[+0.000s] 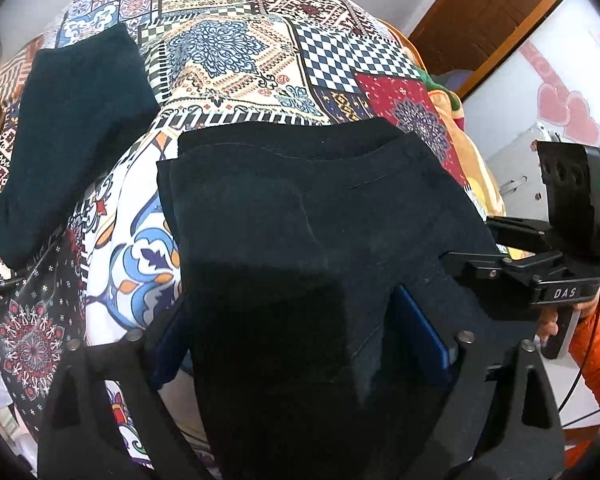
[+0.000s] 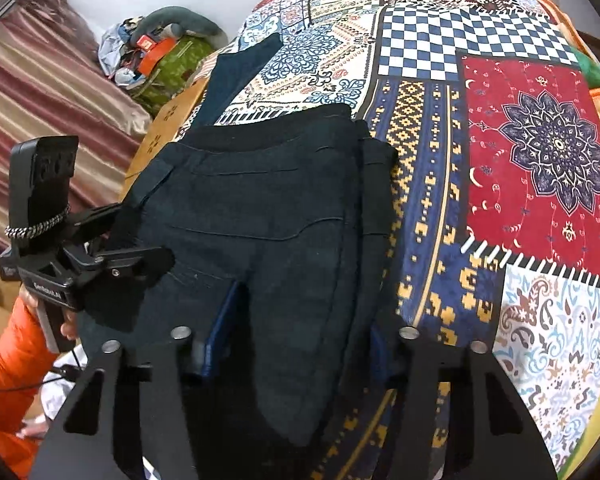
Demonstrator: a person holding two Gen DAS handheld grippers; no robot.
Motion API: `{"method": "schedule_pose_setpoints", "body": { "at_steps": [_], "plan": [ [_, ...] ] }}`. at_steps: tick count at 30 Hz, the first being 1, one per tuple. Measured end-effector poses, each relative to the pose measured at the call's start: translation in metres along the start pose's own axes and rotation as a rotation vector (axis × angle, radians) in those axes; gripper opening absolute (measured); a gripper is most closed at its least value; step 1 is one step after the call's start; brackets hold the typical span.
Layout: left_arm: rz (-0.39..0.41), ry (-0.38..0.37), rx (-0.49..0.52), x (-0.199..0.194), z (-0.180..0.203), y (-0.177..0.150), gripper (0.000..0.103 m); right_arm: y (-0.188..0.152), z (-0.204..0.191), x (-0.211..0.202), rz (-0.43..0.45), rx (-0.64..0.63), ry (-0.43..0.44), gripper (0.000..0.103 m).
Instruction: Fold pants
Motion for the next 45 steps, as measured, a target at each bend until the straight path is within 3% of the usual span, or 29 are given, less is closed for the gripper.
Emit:
{"method": "schedule_pose_setpoints", "body": {
  "at_steps": [5, 7, 9, 12, 17, 23, 33, 39, 45],
  "plan": [
    [0.067, 0.103, 0.049, -0.016, 0.014, 0.004, 0.064, 0.005, -0.016, -0.002, 0.027, -0.056, -0.064, 0.028],
    [0.088, 0.144, 0.049, -0.021, 0.013, 0.005, 0.047, 0.005, -0.020, -0.003, 0.040, -0.069, -0.089, 0.024],
    [0.093, 0.140, 0.036, -0.025, 0.009, 0.005, 0.037, 0.006, -0.026, -0.001, 0.049, -0.089, -0.120, 0.023],
    [0.100, 0.123, 0.009, -0.034, 0.004, 0.003, 0.033, 0.009, -0.035, -0.007, 0.070, -0.118, -0.134, 0.021],
    [0.153, 0.135, 0.024, -0.062, 0.007, -0.005, 0.028, 0.015, -0.065, -0.024, 0.115, -0.187, -0.127, 0.020],
    [0.292, 0.129, -0.019, -0.115, -0.005, -0.002, 0.028, 0.033, -0.099, -0.046, 0.191, -0.271, -0.107, 0.019],
    [0.511, 0.243, -0.034, -0.197, -0.051, 0.026, 0.027, 0.093, -0.155, -0.044, 0.293, -0.384, -0.056, 0.019],
    [0.575, 0.331, -0.064, -0.206, -0.093, 0.054, 0.027, 0.142, -0.176, -0.016, 0.323, -0.417, -0.021, 0.019],
    [0.589, 0.362, -0.091, -0.181, -0.145, 0.084, 0.027, 0.181, -0.176, 0.028, 0.297, -0.367, 0.030, 0.019]
  ]
}}
Point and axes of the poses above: each gripper's, at about its wrist camera, not at the fingertips, and x roughly the way its jaws point, z to its right, y to its top, the point moved 4 cm from there along x, roughly the way its jaws point, and after that the axes turned 4 degrees about y, right-handed, at the moved point
